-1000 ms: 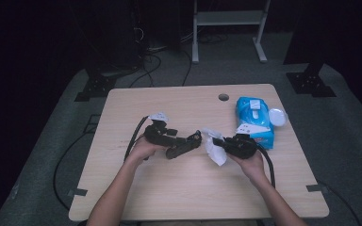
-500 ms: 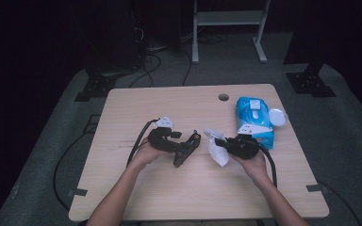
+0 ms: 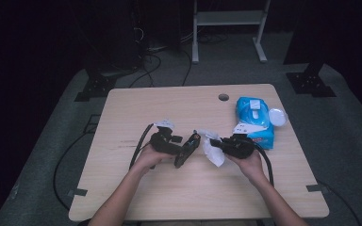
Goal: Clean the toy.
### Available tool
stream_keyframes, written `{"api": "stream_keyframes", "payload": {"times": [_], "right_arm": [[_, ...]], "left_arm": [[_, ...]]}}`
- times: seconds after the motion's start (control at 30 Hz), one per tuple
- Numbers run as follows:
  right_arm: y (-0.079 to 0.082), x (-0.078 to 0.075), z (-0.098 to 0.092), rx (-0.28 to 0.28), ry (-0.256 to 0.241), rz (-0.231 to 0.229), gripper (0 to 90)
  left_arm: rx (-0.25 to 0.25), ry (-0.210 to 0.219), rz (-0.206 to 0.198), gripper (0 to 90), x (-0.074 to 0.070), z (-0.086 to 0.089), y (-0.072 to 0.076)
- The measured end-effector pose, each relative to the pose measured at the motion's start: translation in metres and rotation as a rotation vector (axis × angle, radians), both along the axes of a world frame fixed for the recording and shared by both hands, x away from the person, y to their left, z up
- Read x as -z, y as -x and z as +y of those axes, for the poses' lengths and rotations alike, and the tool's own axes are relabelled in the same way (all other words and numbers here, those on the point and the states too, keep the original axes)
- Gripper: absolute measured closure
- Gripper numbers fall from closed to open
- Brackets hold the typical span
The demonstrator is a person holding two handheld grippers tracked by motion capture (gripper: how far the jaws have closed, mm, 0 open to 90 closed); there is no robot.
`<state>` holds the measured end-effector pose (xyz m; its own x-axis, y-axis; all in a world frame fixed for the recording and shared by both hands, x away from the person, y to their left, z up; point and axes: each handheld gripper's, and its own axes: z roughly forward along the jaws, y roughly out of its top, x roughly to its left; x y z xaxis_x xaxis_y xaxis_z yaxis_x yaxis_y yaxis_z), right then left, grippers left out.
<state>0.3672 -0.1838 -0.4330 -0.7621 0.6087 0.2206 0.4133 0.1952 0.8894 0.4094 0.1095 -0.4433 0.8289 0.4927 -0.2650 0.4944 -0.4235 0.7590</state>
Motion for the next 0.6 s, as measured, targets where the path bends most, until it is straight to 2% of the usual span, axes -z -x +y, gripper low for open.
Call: {"api": "stream_keyframes", "payload": {"times": [0.03,0.1,0.13,0.23,0.37,0.43,0.6], "right_arm": [[0.000,0.000,-0.001,0.004,-0.001,0.004,82.3],[0.000,0.000,-0.002,0.008,-0.002,0.000,82.3],[0.000,0.000,-0.003,0.010,-0.003,0.000,82.2],[0.000,0.001,-0.004,0.014,-0.005,0.000,82.1],[0.000,0.002,-0.002,0.016,-0.013,0.001,82.1],[-0.001,0.003,-0.002,0.015,-0.013,0.001,81.9],[-0.001,0.003,-0.004,0.022,-0.008,0.003,81.9]], "left_arm": [[0.006,-0.017,-0.019,32.0,0.000,-0.001,0.001],[0.027,-0.019,-0.047,41.2,0.000,-0.002,0.003],[0.037,-0.031,-0.070,42.4,-0.001,-0.002,0.004],[0.064,-0.091,-0.136,51.7,-0.007,-0.003,0.005],[0.100,-0.160,-0.197,60.4,-0.012,-0.005,0.001],[0.117,-0.190,-0.214,61.0,-0.012,-0.006,-0.001],[0.123,-0.193,-0.225,60.9,-0.011,-0.008,-0.004]]}}
